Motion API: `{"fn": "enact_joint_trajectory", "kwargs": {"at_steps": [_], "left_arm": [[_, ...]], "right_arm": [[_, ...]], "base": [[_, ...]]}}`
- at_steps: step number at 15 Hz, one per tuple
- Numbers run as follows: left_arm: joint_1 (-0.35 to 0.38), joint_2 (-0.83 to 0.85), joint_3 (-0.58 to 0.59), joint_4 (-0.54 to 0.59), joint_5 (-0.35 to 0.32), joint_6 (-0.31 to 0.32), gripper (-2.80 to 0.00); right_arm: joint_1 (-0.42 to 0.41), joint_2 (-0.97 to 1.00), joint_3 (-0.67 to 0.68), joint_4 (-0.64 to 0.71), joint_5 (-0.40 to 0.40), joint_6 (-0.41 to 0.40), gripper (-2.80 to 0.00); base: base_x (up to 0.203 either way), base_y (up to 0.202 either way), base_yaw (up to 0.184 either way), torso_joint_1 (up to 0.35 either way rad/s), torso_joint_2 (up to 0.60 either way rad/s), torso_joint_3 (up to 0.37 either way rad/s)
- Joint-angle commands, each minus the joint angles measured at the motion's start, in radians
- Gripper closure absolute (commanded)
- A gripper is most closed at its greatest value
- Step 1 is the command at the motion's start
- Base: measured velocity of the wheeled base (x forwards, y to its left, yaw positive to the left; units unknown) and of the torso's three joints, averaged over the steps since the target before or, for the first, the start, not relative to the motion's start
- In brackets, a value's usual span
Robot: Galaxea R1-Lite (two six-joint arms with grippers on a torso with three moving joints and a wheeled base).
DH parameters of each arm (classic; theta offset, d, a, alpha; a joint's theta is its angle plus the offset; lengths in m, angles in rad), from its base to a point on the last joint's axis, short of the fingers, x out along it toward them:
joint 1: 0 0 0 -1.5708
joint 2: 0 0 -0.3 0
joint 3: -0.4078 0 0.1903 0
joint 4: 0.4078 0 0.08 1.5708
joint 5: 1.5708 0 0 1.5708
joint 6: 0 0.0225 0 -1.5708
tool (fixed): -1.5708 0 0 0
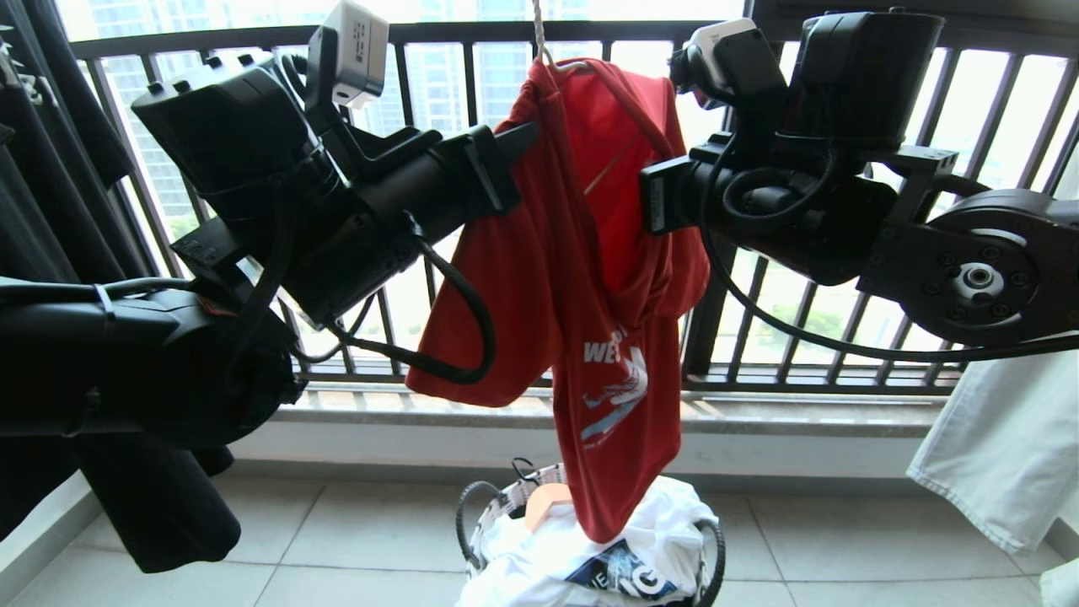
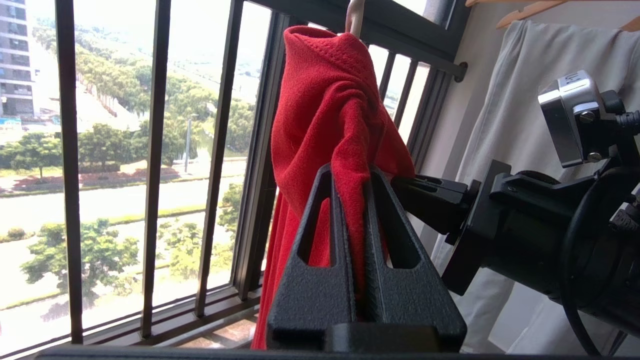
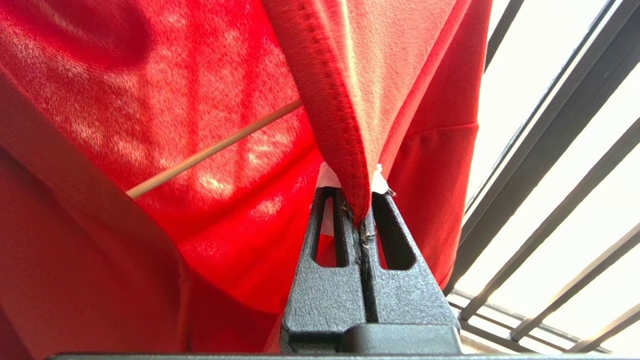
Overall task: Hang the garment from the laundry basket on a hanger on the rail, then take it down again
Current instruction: Hang the clothes on the clothes rack
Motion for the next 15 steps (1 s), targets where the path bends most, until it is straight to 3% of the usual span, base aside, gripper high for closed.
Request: {"fn": "enact_joint_trajectory", "kwargs": {"at_steps": [1,5,8,15], "left_arm": [[0.0,0.025,-0.007,-0.004,0.014,0.022,0.0],[-0.017,0.024,0.019,-0.003,0.004,0.028,0.0],[-0.074,0.025,0.054,-0.003,0.002,0.039,0.0],[-0.157,0.047,0.118,-0.004,0.004,0.115,0.0]], "right_arm": [[-0.014,-0.038,0.006,-0.002,-0.001,-0.005,0.0],[-0.038,-0.029,-0.055,0.004,-0.001,-0.01,0.0],[-0.052,-0.001,-0.145,0.039,-0.001,-0.03,0.0],[-0.061,0.024,-0.216,0.099,0.0,-0.086,0.0]], "base": [[0.0,0.0,0.0,0.0,0.0,0.0],[0.0,0.0,0.0,0.0,0.0,0.0],[0.0,0.0,0.0,0.0,0.0,0.0],[0.0,0.0,0.0,0.0,0.0,0.0]]}}
